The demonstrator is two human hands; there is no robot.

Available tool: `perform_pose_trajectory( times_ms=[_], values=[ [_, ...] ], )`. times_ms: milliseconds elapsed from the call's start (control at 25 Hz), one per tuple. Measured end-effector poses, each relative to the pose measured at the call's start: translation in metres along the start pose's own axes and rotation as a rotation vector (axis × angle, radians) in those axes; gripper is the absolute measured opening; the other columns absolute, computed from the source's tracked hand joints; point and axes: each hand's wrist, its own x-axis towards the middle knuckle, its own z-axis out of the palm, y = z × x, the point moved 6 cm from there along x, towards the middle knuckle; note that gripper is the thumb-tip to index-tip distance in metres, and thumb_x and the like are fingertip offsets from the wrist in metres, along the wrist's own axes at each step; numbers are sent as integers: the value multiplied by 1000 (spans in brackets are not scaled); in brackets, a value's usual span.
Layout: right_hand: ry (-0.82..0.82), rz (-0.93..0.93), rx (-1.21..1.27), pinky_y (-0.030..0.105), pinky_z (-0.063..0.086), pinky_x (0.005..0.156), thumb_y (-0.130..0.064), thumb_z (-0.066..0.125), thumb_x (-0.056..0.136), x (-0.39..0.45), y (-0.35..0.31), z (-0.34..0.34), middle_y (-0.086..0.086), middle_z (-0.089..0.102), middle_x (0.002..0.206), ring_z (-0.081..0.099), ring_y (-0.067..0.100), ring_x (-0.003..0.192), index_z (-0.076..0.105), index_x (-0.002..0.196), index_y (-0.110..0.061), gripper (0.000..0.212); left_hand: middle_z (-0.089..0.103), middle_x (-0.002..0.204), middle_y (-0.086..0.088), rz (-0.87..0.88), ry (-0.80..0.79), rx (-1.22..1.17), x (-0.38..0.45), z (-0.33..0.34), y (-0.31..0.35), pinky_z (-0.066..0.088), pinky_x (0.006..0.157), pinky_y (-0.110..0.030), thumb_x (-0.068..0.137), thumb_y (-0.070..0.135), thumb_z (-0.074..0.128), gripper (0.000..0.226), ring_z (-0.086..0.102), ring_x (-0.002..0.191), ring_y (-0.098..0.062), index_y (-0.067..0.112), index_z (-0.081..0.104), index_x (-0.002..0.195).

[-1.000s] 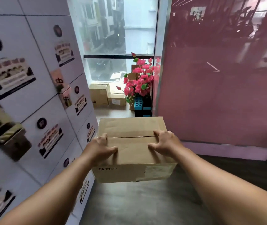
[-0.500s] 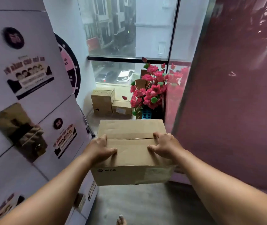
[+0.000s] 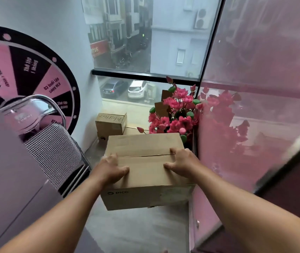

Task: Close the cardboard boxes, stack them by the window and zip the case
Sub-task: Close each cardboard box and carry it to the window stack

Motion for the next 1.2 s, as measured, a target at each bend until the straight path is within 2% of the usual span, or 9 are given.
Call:
perform_pose_trajectory(
  times_ms=[160, 360, 600, 720, 880, 1000, 1200],
  values=[
    [-13, -49, 11, 40, 49, 100, -58, 72, 76, 111, -12, -14, 14, 60, 127, 57, 31, 115, 55, 134, -28, 67, 60, 125, -13, -42, 33, -1, 97, -7, 5, 49, 95, -40, 78, 57, 63, 59, 58, 113, -33, 18, 53, 123],
    [-25, -83, 14, 37, 47, 97, -61, 75, 73, 241, -23, -33, 11, 60, 130, 57, 30, 118, 55, 136, -29, 73, 60, 130, -10, -104, 28, -16, 212, -22, 13, 47, 100, -40, 80, 52, 67, 62, 57, 118, -30, 18, 52, 130],
    [-43, -129, 22, 37, 46, 98, -65, 75, 70, 387, -66, -51, 13, 60, 128, 55, 30, 119, 53, 135, -32, 76, 62, 127, -9, -172, 62, -65, 342, -59, 3, 49, 94, -33, 79, 48, 71, 61, 58, 116, -29, 17, 54, 129],
    [-52, -140, 27, 37, 44, 99, -65, 73, 72, 451, -86, -49, 12, 61, 129, 54, 30, 121, 54, 137, -31, 76, 61, 130, -9, -202, 63, -63, 409, -71, -14, 45, 89, -29, 79, 48, 71, 65, 57, 118, -29, 16, 53, 132],
    [-35, -92, 57, 36, 45, 99, -51, 72, 77, 540, -114, -45, 10, 61, 131, 54, 29, 123, 57, 137, -27, 66, 61, 128, -8, -190, 44, -87, 514, -83, -35, 41, 82, -28, 77, 44, 71, 60, 56, 117, -28, 17, 55, 128],
    [-19, -54, 76, 37, 48, 93, -37, 67, 77, 595, -133, -47, 10, 64, 123, 56, 29, 117, 62, 127, -22, 53, 63, 120, -6, -181, 20, -87, 582, -95, -47, 40, 78, -28, 75, 43, 70, 55, 57, 105, -26, 18, 56, 122],
    [-19, 5, 117, 37, 46, 93, -34, 66, 76, 686, -144, -45, 11, 62, 126, 54, 29, 120, 60, 130, -23, 56, 62, 111, -4, -144, -18, -53, 697, -103, -55, 42, 77, -30, 72, 45, 69, 57, 58, 106, -28, 19, 55, 120]
  ],
)
